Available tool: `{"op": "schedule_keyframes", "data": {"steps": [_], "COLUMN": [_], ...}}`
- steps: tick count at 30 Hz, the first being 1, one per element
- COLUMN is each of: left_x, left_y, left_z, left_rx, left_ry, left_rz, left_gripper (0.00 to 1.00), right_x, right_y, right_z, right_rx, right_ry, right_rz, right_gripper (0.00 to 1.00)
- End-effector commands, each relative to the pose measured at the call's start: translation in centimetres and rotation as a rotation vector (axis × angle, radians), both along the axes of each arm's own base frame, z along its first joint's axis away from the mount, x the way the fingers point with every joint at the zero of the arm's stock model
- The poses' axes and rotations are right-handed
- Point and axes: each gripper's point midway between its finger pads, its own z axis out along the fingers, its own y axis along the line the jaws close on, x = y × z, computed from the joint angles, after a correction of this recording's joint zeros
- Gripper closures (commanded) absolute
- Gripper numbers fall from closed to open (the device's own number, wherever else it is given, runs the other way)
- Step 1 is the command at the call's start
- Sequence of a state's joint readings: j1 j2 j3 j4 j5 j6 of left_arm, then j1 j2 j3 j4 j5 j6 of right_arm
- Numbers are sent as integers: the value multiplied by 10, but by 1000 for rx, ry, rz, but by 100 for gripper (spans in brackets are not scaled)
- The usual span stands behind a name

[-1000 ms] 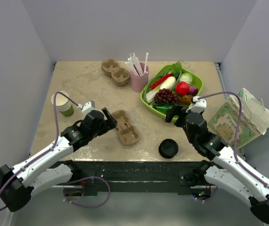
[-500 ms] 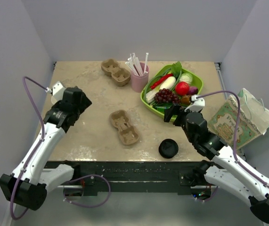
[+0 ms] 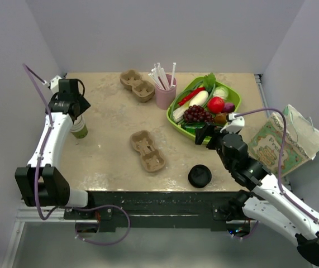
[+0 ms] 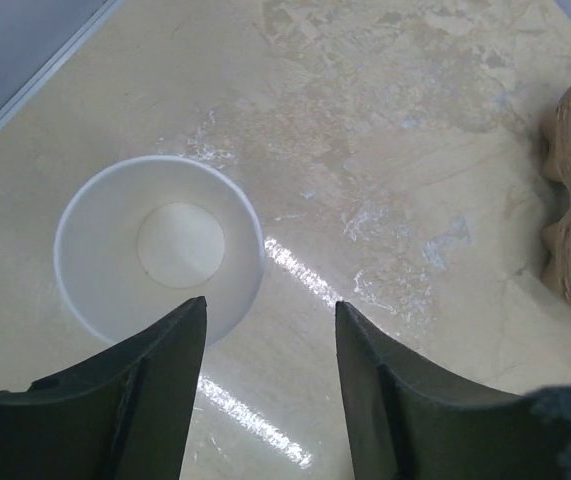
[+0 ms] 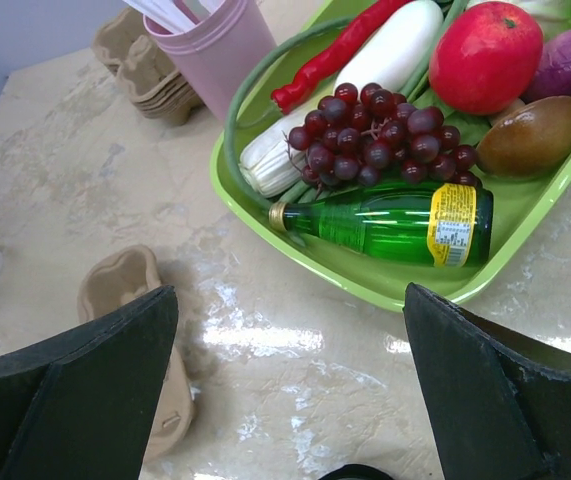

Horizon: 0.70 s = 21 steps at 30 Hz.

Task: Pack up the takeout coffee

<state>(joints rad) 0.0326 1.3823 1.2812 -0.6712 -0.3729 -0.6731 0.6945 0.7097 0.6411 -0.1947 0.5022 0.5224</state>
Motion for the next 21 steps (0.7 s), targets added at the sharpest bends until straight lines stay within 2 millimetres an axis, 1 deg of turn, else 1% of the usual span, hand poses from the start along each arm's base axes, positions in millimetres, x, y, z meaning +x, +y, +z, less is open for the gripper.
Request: {"op": "schedule_keyframes", "data": {"steps": [1,2,3,5,7,10,11,14,15,18,20,21], "left_x": [23,25,25,24,23,26,27,30,30,30,27,27], "left_y": [4,7,10,18,23,23,23,22,21,23,27,27], "left_z": [9,10,7,-4,-14,-21,-22,-23,-23,-21,-22,-21], "left_rx": [25,31,39,44,41,39,38,27,26,29,24,19], "left_ry": [-46,-47,-38,-1,30,46,47,49,47,44,51,49], "left_rz": [-53,-43,-31,2,20,14,14,2,-1,6,21,25], "left_gripper": [44,44,49,53,55,57,57,63,67,71,79,88], "right_x": [1,2,2,2,2,2,2,2,2,3,3,3], "right_y": [-3,-5,-6,-9,-12,-11,-11,-11,-12,-12,-13,-13], "right_z": [11,11,12,9,10,10,11,9,9,9,9,8], "right_rx": [15,12,11,1,-1,-1,1,-1,-2,-1,-6,-5], "right_ry": [-37,-36,-34,-24,-26,-26,-28,-24,-25,-25,-22,-20], "right_rz": [-13,-25,-32,-49,-61,-59,-59,-58,-61,-63,-72,-72], "right_gripper": [2,2,2,2,2,2,2,2,2,2,2,2]}}
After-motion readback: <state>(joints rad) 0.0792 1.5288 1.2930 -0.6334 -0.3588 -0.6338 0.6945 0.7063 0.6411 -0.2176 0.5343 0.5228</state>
